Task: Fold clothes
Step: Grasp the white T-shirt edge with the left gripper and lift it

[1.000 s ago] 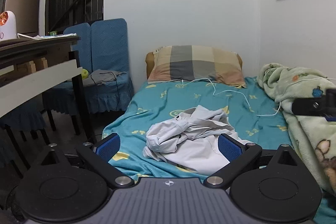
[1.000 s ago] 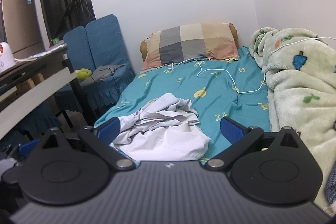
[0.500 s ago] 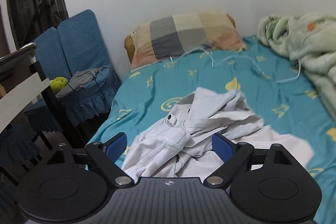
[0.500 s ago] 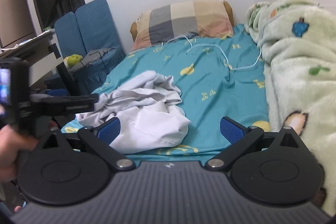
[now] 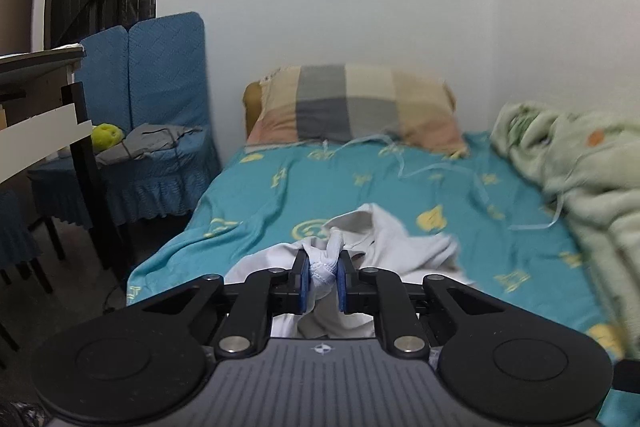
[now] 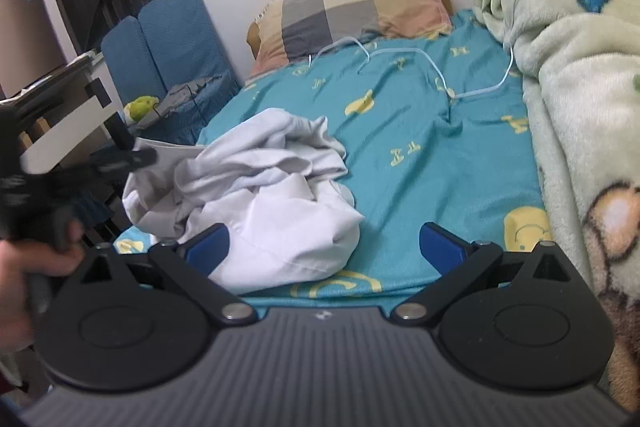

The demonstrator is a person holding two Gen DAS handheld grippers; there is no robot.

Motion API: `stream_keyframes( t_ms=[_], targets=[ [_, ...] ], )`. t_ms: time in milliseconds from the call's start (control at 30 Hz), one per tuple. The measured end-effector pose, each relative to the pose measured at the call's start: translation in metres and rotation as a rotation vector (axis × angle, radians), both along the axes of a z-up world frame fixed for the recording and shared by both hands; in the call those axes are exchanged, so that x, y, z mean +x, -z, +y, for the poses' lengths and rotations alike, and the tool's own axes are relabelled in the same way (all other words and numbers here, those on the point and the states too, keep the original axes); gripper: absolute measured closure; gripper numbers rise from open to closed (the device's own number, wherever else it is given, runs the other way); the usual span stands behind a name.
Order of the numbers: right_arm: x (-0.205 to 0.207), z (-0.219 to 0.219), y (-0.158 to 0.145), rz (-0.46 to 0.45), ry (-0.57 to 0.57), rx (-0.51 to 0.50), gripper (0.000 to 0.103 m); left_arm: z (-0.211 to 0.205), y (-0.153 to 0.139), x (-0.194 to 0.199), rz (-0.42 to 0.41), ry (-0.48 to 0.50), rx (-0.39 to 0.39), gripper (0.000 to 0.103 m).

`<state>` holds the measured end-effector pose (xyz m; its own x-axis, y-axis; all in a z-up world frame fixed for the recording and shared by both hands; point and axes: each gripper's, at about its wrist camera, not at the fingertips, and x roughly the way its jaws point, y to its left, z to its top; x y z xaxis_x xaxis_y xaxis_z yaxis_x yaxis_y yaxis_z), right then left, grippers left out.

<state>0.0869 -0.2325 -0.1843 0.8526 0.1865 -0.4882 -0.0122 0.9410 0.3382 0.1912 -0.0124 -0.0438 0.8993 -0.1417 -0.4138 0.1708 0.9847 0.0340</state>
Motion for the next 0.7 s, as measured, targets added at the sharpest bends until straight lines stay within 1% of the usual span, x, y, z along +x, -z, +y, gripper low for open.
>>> stream_keyframes(
  t_ms=[133, 200, 267, 367, 433, 533, 600, 700],
  targets=[
    [-0.008, 0.004, -0.011, -0.045, -0.003, -0.027, 0.0, 0.016, -0.031, -0.052, -0.036, 0.078, -0.069, 0.089],
    [-0.015, 0.008, -0.018, -0.068, -0.014, -0.038, 0.0, 0.023, -0.045, -0.08, -0.041, 0.124, -0.085, 0.089],
    [-0.024, 0.013, -0.025, -0.084, -0.037, -0.035, 0.0, 0.029, -0.051, -0.11, -0.026, 0.168, -0.099, 0.089],
    [-0.035, 0.02, -0.033, -0.088, -0.07, 0.006, 0.0, 0.037, -0.049, -0.145, 0.03, 0.23, -0.114, 0.089],
    [-0.035, 0.023, -0.042, -0.088, -0.091, 0.012, 0.0, 0.037, -0.045, -0.164, 0.045, 0.255, -0.097, 0.088],
    [-0.027, 0.028, -0.055, -0.087, -0.102, -0.016, 0.0, 0.031, -0.036, -0.178, 0.053, 0.268, -0.064, 0.088],
    [-0.013, 0.027, -0.061, -0.062, -0.09, -0.057, 0.003, 0.028, -0.032, -0.18, 0.055, 0.265, -0.055, 0.088],
    [0.016, 0.011, -0.056, 0.032, -0.053, -0.011, 0.012, 0.032, -0.028, -0.173, 0.068, 0.246, -0.07, 0.088]
  ],
)
